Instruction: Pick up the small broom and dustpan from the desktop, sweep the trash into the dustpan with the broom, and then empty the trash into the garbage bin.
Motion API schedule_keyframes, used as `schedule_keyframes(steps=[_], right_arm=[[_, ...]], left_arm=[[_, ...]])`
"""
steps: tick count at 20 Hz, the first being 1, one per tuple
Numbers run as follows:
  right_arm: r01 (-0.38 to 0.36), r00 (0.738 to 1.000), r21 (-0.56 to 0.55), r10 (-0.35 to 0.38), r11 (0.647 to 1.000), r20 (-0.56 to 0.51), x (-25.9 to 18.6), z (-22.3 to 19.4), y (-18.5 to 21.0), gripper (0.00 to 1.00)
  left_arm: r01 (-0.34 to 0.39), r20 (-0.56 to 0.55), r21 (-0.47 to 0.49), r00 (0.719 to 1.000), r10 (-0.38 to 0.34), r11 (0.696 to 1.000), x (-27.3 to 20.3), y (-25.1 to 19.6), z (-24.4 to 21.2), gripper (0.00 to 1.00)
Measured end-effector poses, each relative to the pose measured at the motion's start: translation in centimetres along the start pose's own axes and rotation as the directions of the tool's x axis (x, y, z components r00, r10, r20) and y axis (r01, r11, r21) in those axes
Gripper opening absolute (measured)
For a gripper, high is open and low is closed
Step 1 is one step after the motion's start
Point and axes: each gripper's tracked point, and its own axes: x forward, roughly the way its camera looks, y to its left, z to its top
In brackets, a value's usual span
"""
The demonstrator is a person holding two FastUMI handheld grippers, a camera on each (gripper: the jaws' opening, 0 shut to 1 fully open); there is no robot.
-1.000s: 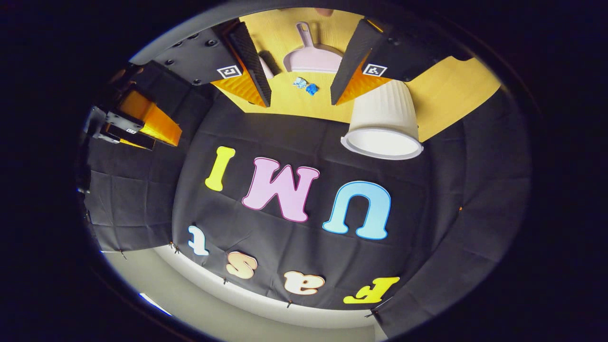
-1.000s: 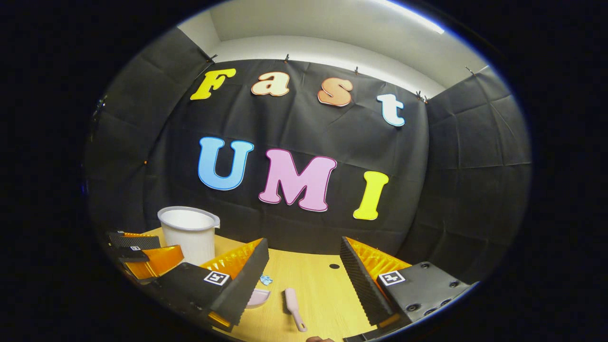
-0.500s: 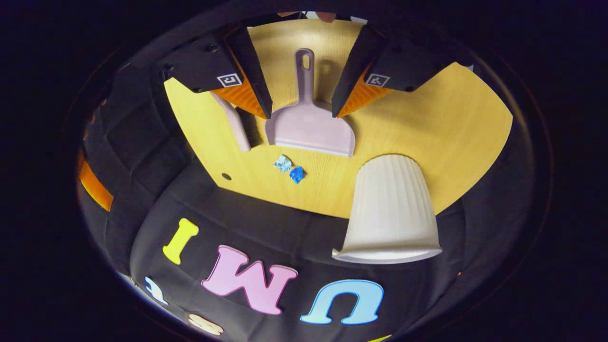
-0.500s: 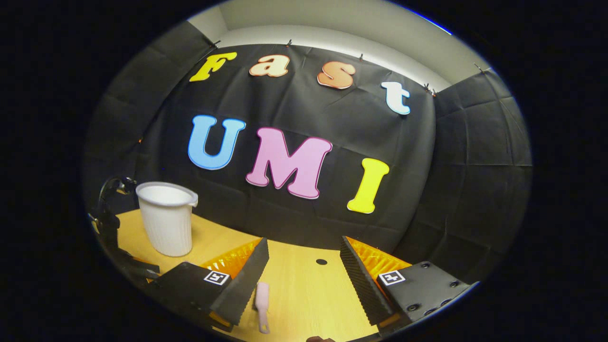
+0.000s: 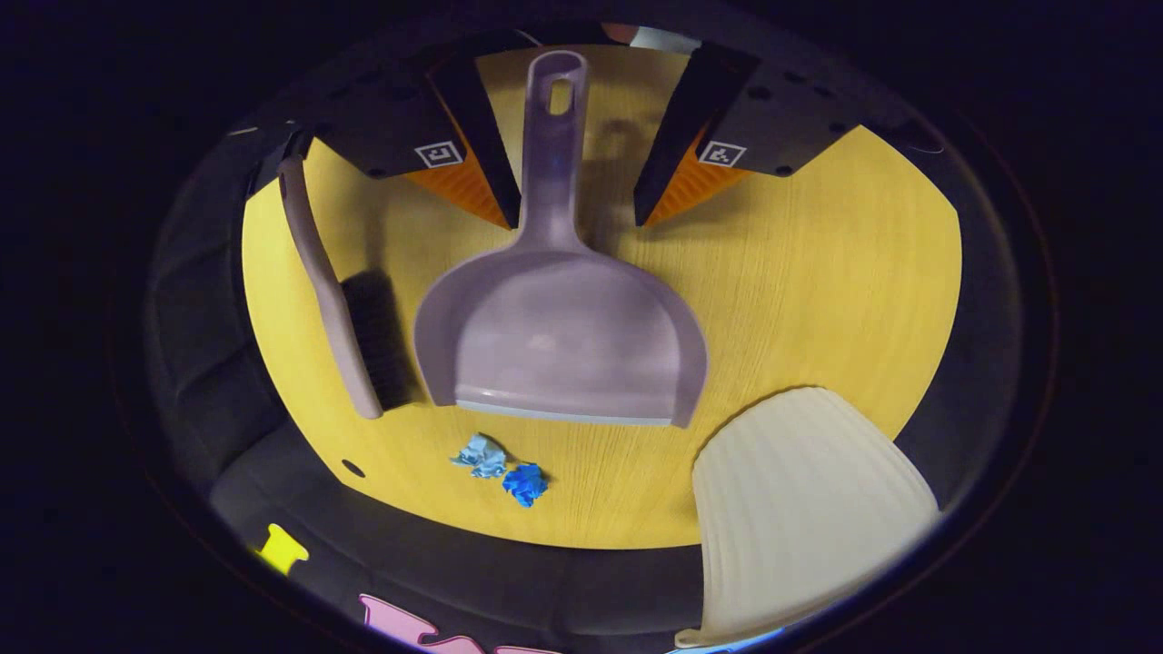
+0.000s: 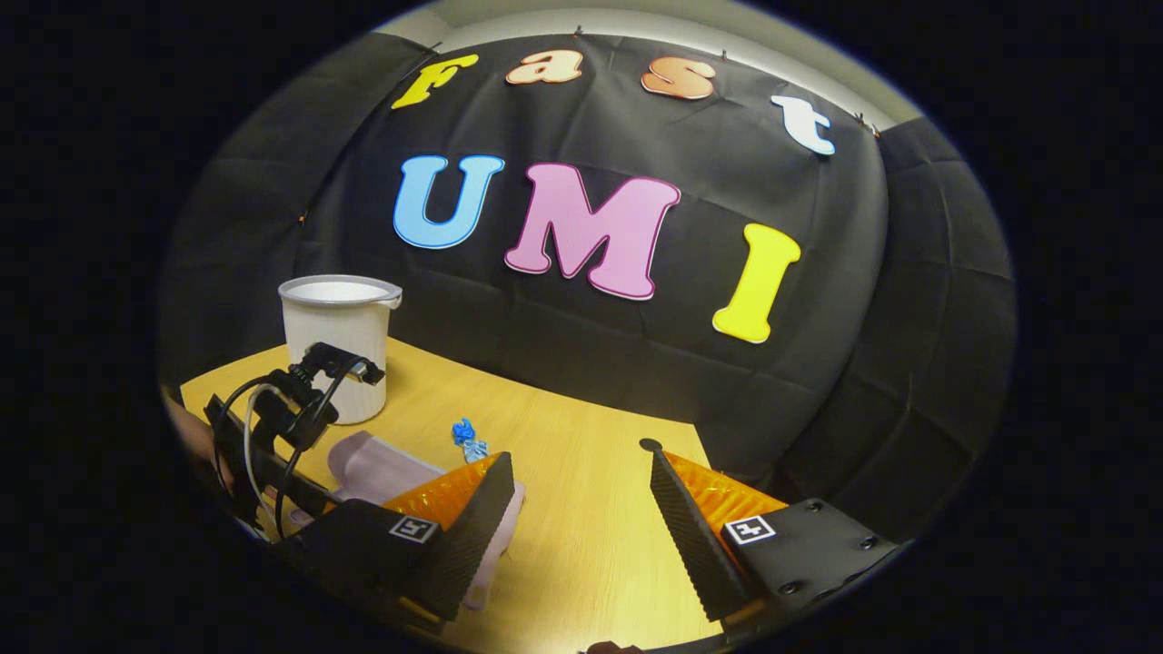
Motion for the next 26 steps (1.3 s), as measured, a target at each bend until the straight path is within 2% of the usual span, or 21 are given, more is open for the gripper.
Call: schedule_keyframes(steps=[2, 4, 6, 8, 9, 10, 12, 13, 15, 18, 19, 21, 24, 26], right_arm=[[-0.038, 0.998, -0.015, 0.037, 0.999, -0.055, 1.3, -1.9, 0.5, 0.96], [-0.084, 0.99, -0.014, 0.082, 0.996, -0.118, 2.0, -3.5, 1.3, 0.98], [-0.127, 0.978, -0.004, 0.124, 0.992, -0.17, 2.5, -4.9, 2.2, 0.99], [-0.177, 0.954, 0.026, 0.178, 0.984, -0.242, 2.9, -6.7, 3.1, 0.98], [-0.209, 0.936, 0.061, 0.218, 0.976, -0.278, 3.1, -7.7, 4.0, 0.99], [-0.249, 0.91, 0.087, 0.263, 0.965, -0.321, 2.8, -9.0, 5.2, 0.99], [-0.275, 0.851, 0.11, 0.296, 0.955, -0.433, 2.4, -12.1, 6.1, 0.99], [-0.272, 0.817, 0.132, 0.301, 0.953, -0.491, 2.1, -13.2, 6.3, 0.98], [-0.233, 0.785, 0.198, 0.304, 0.952, -0.54, 2.1, -14.3, 6.5, 0.98], [-0.151, 0.675, 0.349, 0.354, 0.925, -0.647, 1.9, -15.9, 9.6, 0.97], [-0.124, 0.65, 0.365, 0.354, 0.922, -0.672, 2.0, -16.4, 10.2, 0.97], [-0.091, 0.604, 0.337, 0.321, 0.937, -0.73, 2.6, -18.0, 10.3, 0.97], [-0.056, 0.515, 0.257, 0.248, 0.965, -0.82, 3.4, -21.1, 9.6, 0.97], [0.01, 0.477, 0.235, 0.201, 0.972, -0.855, 4.0, -22.2, 8.6, 0.97]], left_arm=[[-0.037, -0.079, 0.019, 0.996, 0.039, 0.999, 0.1, 0.1, 0.3, 0.77], [-0.042, -0.16, 0.043, 0.986, 0.049, 0.998, 0.4, -0.5, -0.2, 0.77], [-0.043, -0.195, 0.066, 0.979, 0.055, 0.997, 1.2, -0.7, -0.3, 0.77], [-0.036, -0.202, 0.066, 0.978, 0.049, 0.997, 1.1, -1.5, 0.0, 0.77], [-0.035, -0.211, 0.064, 0.976, 0.048, 0.997, 1.3, -1.8, 0.2, 0.62], [-0.031, -0.216, 0.07, 0.975, 0.045, 0.997, 1.4, -1.8, 0.3, 0.58], [-0.024, -0.203, 0.061, 0.979, 0.036, 0.998, 1.6, -1.6, 0.8, 0.46], [-0.004, -0.205, 0.049, 0.979, 0.014, 0.999, 1.7, -1.7, 0.7, 0.31], [0.047, -0.189, 0.046, 0.981, -0.037, 0.998, 1.4, -1.6, 0.8, 0.3], [0.099, -0.181, 0.019, 0.979, -0.094, 0.995, 1.1, -0.9, -0.2, 0.3], [0.114, -0.167, 0.009, 0.98, -0.111, 0.993, 0.9, -0.6, -0.5, 0.3], [0.133, -0.152, 0.005, 0.98, -0.13, 0.991, 0.7, 0.0, -1.1, 0.3], [0.167, -0.127, 0.021, 0.978, -0.163, 0.986, 0.5, 0.2, -1.7, 0.3], [0.186, -0.119, 0.033, 0.976, -0.181, 0.982, 0.4, 0.4, -2.1, 0.3]])
